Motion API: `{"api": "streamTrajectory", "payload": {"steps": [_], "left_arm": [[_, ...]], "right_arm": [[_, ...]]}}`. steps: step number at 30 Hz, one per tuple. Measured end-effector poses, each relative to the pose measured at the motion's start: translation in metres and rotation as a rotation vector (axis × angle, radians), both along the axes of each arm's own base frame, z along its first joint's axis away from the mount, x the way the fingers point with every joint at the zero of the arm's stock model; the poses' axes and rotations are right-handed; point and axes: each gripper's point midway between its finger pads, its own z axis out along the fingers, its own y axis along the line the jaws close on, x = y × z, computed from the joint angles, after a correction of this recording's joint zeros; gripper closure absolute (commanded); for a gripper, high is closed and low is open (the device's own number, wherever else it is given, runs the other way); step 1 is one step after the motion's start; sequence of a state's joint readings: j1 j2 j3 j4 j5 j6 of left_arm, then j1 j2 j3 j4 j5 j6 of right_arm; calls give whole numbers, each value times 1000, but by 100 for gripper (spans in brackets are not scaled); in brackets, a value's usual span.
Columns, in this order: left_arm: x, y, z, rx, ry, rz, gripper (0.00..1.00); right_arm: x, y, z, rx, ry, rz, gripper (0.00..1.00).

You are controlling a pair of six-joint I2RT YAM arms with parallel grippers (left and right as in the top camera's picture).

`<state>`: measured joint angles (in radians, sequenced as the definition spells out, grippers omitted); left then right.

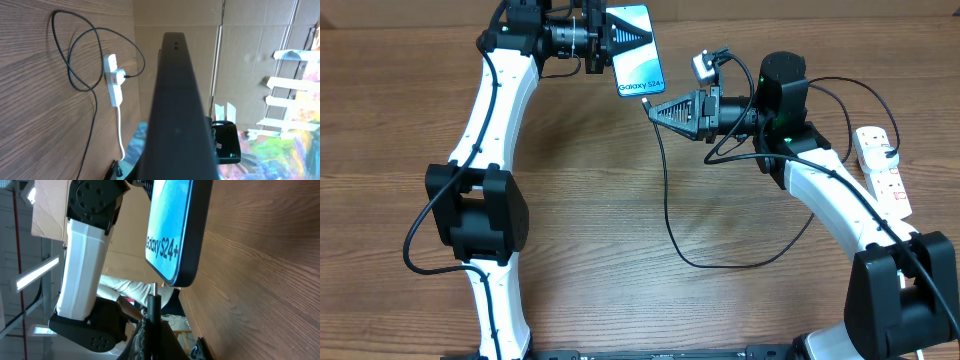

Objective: Plug charger to phone and switch on socket

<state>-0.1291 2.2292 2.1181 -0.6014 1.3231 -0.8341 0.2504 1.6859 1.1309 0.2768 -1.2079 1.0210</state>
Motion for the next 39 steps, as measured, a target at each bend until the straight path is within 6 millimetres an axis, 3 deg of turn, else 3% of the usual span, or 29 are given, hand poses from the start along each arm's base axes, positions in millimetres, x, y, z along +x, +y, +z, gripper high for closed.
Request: {"api": "streamTrajectory", "payload": {"steps": [39], "left_arm": [[-1, -1, 0, -2, 31, 3, 96]], "right_arm": [[6, -1, -1, -7, -2, -33, 96]]}}
